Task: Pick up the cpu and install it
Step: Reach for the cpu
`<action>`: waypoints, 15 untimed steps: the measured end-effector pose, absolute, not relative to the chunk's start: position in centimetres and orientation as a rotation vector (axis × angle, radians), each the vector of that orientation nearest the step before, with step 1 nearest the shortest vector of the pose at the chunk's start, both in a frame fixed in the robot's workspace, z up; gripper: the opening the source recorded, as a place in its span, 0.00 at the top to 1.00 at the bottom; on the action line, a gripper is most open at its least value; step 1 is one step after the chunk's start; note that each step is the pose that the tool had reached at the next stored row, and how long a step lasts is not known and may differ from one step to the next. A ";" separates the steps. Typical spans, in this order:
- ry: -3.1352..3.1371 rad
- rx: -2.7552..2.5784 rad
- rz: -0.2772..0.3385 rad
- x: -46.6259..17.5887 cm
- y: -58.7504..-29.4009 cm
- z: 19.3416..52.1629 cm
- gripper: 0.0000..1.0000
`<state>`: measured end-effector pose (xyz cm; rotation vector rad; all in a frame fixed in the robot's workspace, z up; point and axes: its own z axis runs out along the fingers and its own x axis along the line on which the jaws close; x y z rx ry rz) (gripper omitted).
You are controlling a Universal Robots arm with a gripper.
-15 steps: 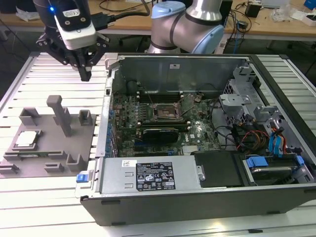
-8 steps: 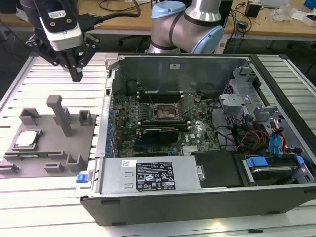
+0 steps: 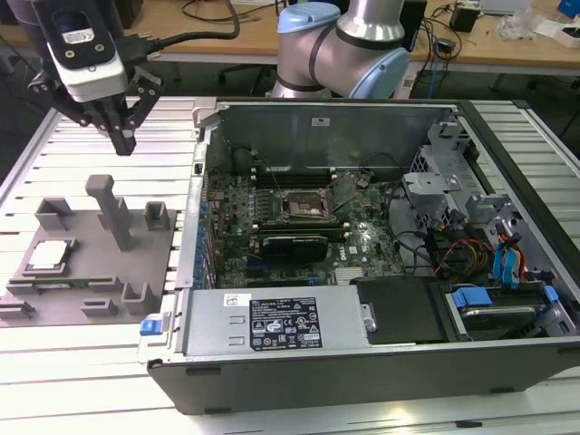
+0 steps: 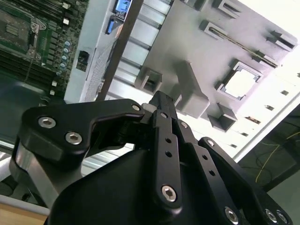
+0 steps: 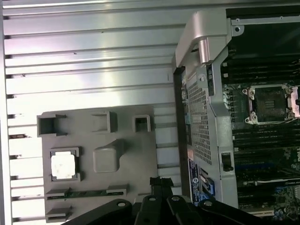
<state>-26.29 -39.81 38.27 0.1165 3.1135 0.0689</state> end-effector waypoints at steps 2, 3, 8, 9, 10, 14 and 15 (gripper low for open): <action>3.114 0.117 0.069 -26.9 -39.8 38.0 0.89; 3.114 0.116 0.069 -27.1 -39.8 38.0 0.89; 3.113 0.116 0.069 -28.6 -39.8 37.8 0.89; 3.113 0.116 0.069 -28.8 -39.8 37.7 0.89; 3.113 0.116 0.069 -29.1 -39.8 37.7 0.89; 3.114 0.117 0.069 -30.0 -39.8 37.6 0.89; 3.113 0.117 0.069 -30.3 -39.8 37.6 0.89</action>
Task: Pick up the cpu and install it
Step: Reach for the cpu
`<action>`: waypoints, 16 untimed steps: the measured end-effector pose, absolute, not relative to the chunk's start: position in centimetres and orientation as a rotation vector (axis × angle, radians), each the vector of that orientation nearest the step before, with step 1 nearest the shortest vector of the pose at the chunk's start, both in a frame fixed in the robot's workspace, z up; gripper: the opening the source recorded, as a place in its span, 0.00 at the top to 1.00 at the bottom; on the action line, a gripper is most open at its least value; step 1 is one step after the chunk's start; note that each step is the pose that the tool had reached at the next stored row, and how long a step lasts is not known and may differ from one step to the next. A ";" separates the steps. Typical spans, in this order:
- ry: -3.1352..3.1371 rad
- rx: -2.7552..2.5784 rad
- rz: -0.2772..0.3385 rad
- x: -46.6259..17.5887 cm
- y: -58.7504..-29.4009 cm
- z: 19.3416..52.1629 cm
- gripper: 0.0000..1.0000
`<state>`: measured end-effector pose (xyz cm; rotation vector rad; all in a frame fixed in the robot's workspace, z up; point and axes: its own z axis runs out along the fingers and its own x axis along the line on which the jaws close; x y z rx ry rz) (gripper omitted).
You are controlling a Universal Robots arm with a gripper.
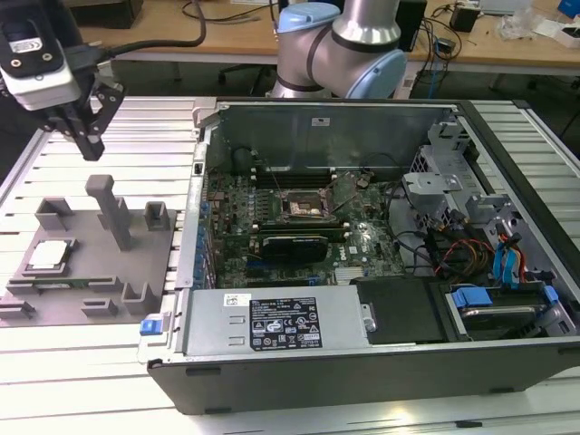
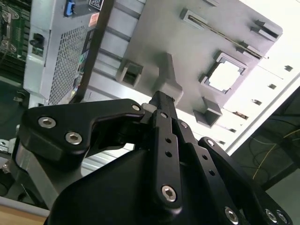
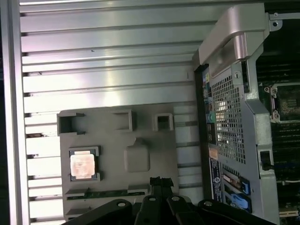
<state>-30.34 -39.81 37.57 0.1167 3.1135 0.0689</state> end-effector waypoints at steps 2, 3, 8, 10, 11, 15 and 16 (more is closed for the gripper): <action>3.114 0.117 0.069 -30.8 -39.8 37.5 0.89; 3.114 0.117 0.069 -31.1 -39.8 37.5 0.89; 3.113 0.117 0.069 -32.2 -39.8 37.2 0.89; 3.114 0.117 0.069 -32.9 -39.8 37.0 0.89; 3.113 0.117 0.069 -33.4 -39.8 36.9 0.89; 3.113 0.116 0.069 -34.6 -39.8 36.3 0.89; 3.113 0.117 0.069 -34.9 -39.8 36.1 0.89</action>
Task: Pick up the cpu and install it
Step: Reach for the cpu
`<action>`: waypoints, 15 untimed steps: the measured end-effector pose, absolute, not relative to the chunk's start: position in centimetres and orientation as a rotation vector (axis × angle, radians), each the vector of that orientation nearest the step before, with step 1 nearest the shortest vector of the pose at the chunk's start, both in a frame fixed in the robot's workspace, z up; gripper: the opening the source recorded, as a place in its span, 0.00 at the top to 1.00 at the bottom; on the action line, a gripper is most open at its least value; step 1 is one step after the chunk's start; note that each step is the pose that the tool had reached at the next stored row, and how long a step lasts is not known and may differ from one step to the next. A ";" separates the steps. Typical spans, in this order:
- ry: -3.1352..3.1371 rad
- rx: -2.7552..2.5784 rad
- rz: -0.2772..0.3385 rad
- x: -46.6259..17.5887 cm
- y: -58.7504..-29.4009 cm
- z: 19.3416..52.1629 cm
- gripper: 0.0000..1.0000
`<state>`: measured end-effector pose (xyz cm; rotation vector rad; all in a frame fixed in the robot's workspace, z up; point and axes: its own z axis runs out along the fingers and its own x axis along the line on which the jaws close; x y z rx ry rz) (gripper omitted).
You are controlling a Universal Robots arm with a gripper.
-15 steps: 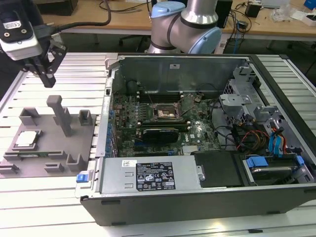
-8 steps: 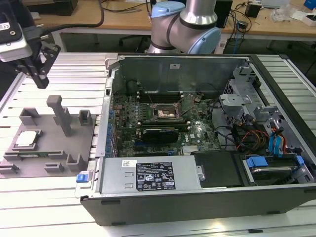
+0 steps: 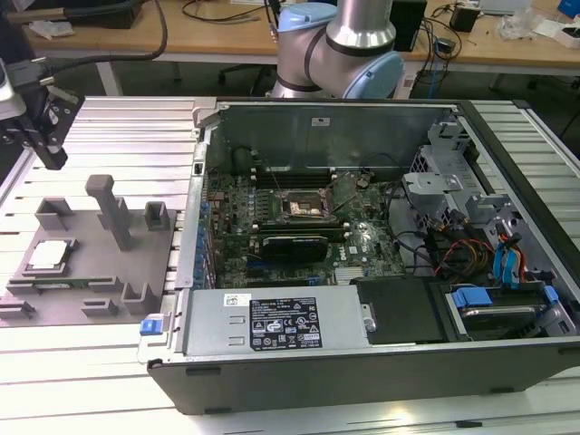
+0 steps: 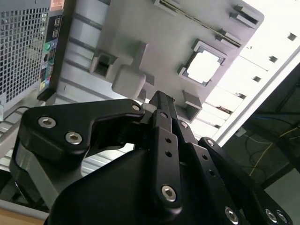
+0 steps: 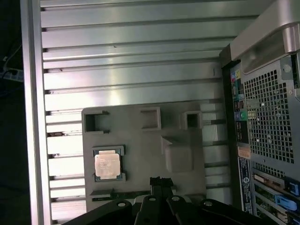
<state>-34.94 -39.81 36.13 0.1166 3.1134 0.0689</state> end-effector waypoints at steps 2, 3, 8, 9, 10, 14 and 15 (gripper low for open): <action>3.113 0.117 0.069 -35.5 -39.8 35.8 0.89; 3.113 0.117 0.069 -35.6 -39.8 35.7 0.89; 3.114 0.116 0.069 -36.5 -39.8 35.0 0.89; 3.114 0.117 0.069 -36.8 -39.8 34.7 0.89; 3.114 0.117 0.069 -37.1 -39.8 34.5 0.89; 3.114 0.117 0.069 -37.8 -39.9 33.9 0.89; 3.113 0.117 0.069 -38.0 -39.9 33.6 0.89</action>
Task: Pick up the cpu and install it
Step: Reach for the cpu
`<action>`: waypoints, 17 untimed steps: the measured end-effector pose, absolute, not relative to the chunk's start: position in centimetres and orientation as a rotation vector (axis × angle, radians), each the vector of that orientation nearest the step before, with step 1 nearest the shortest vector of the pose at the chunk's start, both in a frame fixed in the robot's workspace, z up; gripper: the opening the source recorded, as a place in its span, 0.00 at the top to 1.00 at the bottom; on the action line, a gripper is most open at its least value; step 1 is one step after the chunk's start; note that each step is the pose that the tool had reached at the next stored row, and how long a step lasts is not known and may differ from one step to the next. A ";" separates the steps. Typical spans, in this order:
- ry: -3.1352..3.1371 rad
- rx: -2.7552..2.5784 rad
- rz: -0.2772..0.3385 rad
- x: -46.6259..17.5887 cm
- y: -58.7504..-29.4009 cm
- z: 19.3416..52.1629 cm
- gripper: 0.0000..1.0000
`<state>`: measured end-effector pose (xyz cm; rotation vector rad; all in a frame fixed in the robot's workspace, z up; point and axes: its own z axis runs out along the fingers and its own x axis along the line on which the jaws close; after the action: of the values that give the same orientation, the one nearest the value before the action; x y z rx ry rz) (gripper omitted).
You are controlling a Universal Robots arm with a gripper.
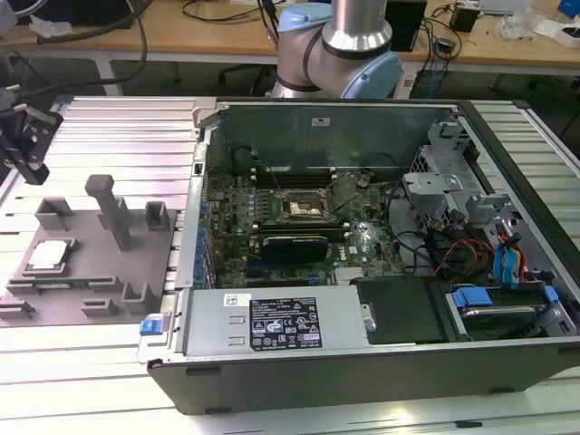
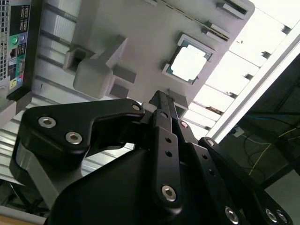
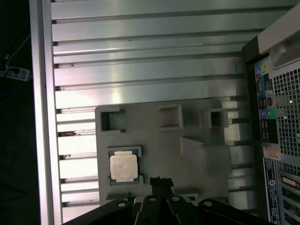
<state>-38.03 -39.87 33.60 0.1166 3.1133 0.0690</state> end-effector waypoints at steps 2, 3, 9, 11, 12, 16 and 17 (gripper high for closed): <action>3.114 0.116 0.069 -38.1 -39.9 33.3 0.89; 3.114 0.116 0.069 -38.2 -40.0 33.1 0.89; 3.114 0.117 0.069 -38.9 -40.2 32.4 0.89; 3.114 0.117 0.069 -39.1 -40.2 32.2 0.89; 3.114 0.116 0.069 -39.2 -40.2 32.2 0.89; 3.114 0.117 0.069 -39.2 -40.2 32.2 0.89; 3.114 0.117 0.069 -39.2 -40.2 32.2 0.89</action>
<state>-39.17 -40.21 32.18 0.1166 3.1141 0.0688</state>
